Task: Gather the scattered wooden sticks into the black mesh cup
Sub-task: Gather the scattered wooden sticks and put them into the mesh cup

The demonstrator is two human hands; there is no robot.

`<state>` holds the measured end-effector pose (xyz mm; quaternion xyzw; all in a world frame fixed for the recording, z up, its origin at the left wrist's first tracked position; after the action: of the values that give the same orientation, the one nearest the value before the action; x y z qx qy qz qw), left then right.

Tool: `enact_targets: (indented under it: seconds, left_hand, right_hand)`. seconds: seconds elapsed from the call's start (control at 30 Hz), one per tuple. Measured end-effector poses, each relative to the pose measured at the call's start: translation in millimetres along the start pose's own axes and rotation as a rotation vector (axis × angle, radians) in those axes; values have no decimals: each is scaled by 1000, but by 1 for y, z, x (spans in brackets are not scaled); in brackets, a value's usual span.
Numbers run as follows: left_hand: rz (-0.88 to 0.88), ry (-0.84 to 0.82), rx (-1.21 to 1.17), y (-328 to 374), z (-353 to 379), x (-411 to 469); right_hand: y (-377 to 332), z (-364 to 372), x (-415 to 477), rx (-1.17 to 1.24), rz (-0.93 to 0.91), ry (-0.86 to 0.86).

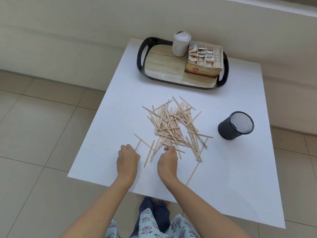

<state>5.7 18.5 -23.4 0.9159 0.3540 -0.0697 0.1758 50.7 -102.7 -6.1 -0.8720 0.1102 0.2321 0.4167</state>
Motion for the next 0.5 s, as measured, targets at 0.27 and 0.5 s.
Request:
enact_targets:
  seconds: [0.27, 0.5]
  left_hand:
    - [-160, -121, -475, 10, -10, 15]
    - [-232, -66, -452, 23, -9, 27]
  right_hand:
    - [-25, 24, 10, -246, -20, 118]
    - [-20, 26, 19, -403, -142, 142]
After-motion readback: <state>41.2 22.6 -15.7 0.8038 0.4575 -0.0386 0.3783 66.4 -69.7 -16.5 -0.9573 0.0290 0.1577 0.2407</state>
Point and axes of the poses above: each hand's wrist, its own x-axis towards the middle knuckle, its own z-axis out of the palm, y = z × x, the point moved 1 cm from there along x, towards the middle knuckle, and after that the axes turned 3 degrees about x, right-handed, at the moved point
